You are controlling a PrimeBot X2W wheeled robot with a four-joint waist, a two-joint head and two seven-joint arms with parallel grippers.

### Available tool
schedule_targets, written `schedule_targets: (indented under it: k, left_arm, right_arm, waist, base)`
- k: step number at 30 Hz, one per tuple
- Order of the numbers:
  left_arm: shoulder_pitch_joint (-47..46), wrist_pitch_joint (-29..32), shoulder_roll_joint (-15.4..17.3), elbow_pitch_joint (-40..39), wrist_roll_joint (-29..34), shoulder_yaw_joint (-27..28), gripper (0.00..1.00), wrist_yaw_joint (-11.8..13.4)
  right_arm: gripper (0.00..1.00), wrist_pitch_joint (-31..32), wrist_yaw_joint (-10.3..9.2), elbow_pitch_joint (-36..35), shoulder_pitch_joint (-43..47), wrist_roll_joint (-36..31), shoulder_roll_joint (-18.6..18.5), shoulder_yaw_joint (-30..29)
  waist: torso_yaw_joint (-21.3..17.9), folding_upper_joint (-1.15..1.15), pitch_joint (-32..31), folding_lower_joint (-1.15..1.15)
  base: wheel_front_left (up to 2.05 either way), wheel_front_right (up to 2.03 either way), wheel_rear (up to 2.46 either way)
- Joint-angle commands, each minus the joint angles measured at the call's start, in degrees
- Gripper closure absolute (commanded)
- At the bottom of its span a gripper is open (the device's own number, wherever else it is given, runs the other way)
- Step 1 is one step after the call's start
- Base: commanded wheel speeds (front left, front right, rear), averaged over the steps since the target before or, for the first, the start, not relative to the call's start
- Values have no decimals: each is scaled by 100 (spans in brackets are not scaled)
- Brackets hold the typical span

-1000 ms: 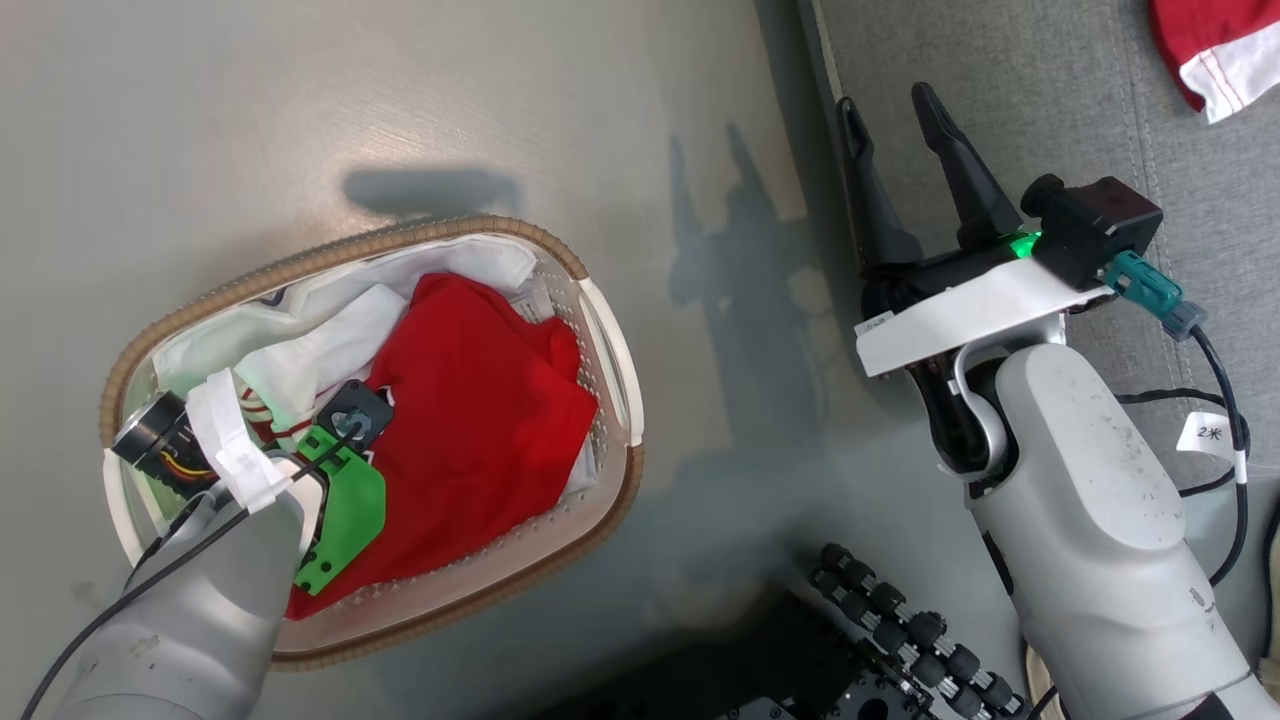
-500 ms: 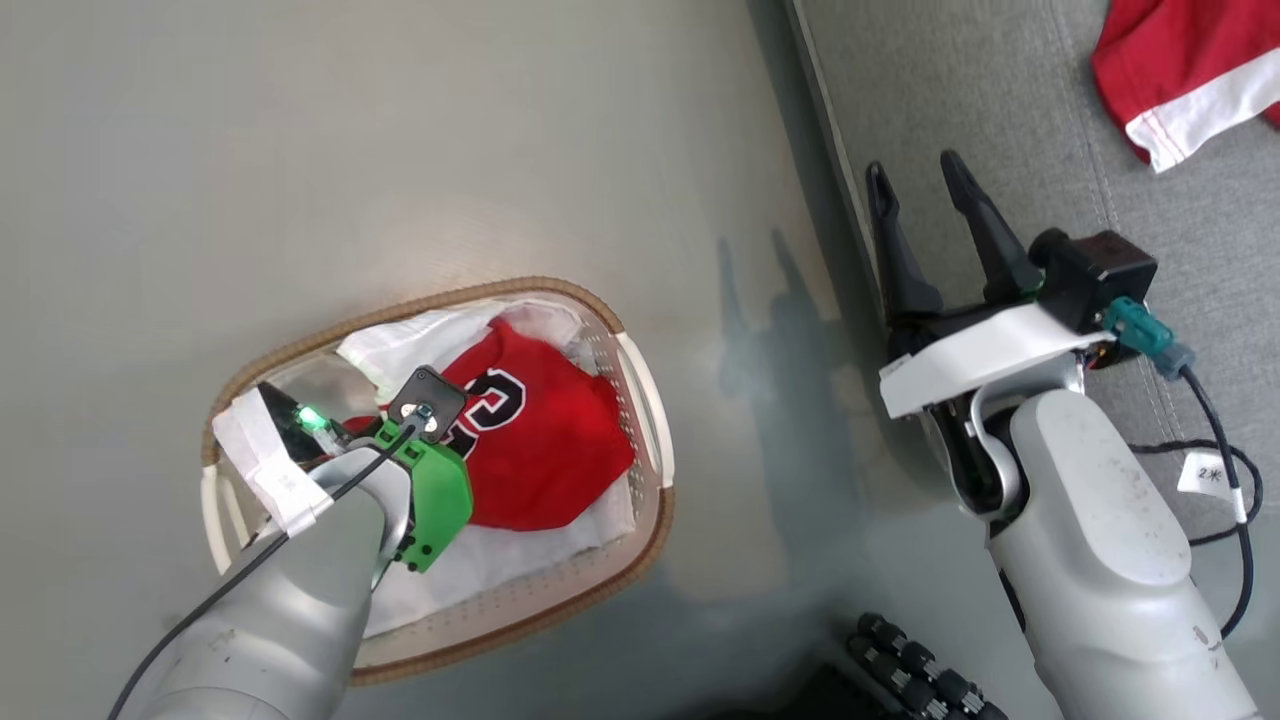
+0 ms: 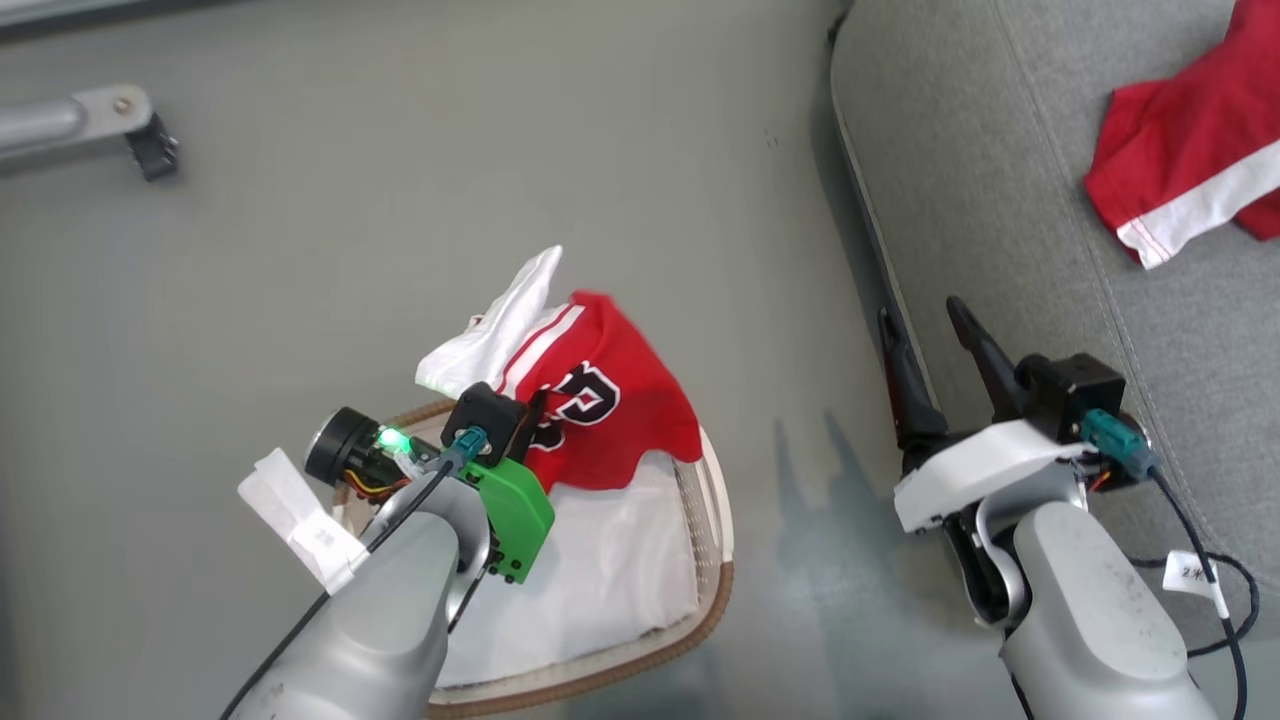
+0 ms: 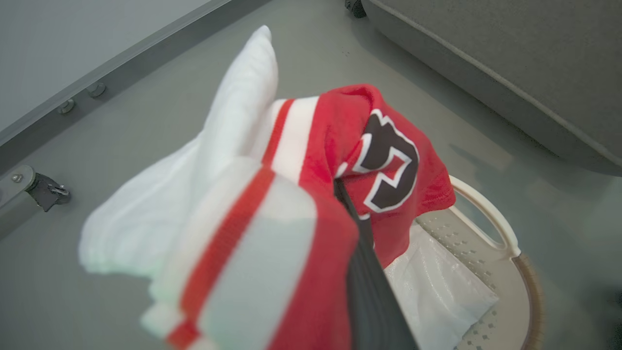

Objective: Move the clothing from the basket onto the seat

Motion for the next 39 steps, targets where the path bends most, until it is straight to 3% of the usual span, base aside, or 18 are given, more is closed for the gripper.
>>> schedule_targets:
  k: [1, 12, 25, 32, 39]
  left_arm:
    - [170, -31, 8, -195, -172, 0, 100, 52]
    - [523, -27, 5, -1719, -691, 86, 100, 268]
    - [537, -26, 6, -3227, -705, 429, 100, 436]
    - [617, -19, 6, -3471, -743, 431, 100, 456]
    - [625, -19, 6, -3419, -772, 355, 100, 447]
  right_arm:
    - [0, -27, -8, -2, 167, -20, -28, -5]
    - [0, -27, -8, 47, 749, -12, -28, 183]
    - [0, -27, -8, 164, 1175, -50, -26, 283]
    - [0, -27, -8, 50, 1135, -81, -25, 463]
    - [0, -27, -8, -483, 541, -244, -24, 1082]
  waist:
    - [457, 0, -662, 0]
    - [683, 0, -1407, 0]
    - [783, 0, -1972, 0]
    - [768, 0, -2075, 0]
    - [728, 0, -2000, 0]
  base:
    - [0, 0, 0]
    - [0, 0, 0]
    - [0, 0, 0]
    - [0, 0, 0]
    - [0, 0, 0]
